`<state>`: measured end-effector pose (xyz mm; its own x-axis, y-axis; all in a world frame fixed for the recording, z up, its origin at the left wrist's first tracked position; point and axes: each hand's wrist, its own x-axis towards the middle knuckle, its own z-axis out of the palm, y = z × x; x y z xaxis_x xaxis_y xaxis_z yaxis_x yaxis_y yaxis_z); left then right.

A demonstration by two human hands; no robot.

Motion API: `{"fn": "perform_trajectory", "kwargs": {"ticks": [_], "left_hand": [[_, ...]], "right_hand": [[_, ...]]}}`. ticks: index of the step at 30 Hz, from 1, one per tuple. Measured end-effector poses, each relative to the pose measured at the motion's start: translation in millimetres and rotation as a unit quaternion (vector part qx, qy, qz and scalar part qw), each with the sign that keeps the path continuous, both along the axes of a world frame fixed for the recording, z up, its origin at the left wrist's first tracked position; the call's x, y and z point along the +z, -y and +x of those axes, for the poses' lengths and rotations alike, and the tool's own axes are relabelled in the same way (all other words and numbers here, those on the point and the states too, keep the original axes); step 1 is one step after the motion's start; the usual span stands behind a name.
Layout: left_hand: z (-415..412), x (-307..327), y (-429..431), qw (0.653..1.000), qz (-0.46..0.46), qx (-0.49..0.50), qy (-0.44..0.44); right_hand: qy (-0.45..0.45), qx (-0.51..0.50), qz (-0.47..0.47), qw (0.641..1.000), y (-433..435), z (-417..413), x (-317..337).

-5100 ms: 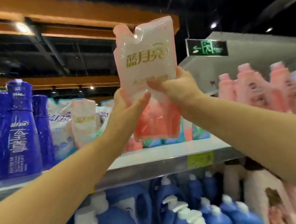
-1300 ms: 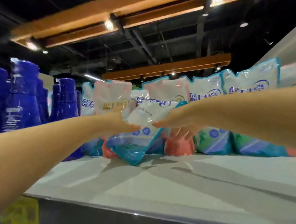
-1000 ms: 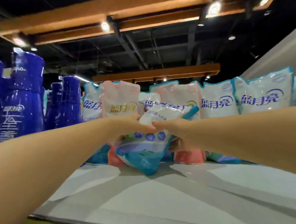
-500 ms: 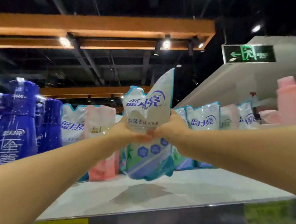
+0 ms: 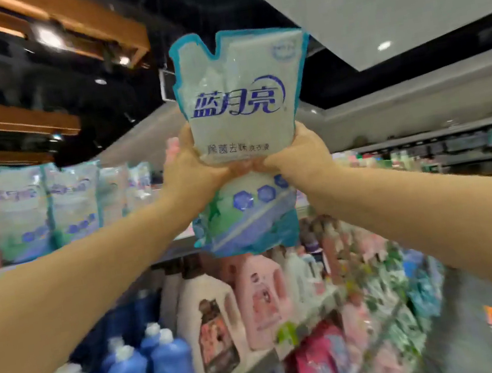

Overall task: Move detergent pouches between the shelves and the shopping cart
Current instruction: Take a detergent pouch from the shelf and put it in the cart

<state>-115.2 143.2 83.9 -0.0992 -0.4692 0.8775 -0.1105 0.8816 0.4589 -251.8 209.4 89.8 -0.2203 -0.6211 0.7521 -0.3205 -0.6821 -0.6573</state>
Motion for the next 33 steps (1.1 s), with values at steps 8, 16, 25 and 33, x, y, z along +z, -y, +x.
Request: {"fn": "perform_trajectory", "kwargs": {"ticks": [8,16,25,33], "left_hand": [[-251.4,-91.9,-73.6,0.972,0.096,-0.193,0.089],[-453.0,-226.5,-117.4,0.89,0.217,-0.343,0.206],[-579.6,-460.3,-127.7,0.75,0.382,-0.393,0.37],[-597.8,-611.4,-140.3,0.607,0.555,-0.39,0.414]], "right_hand": [[0.108,-0.158,0.122,0.974,-123.4,-225.7,-97.1],[0.172,-0.303,0.249,0.903,-194.3,-396.7,-221.9],[0.257,-0.351,0.481,0.761,-206.1,-491.6,-426.1],[0.408,-0.321,0.577,0.63,-201.3,-526.7,-598.7]]}}
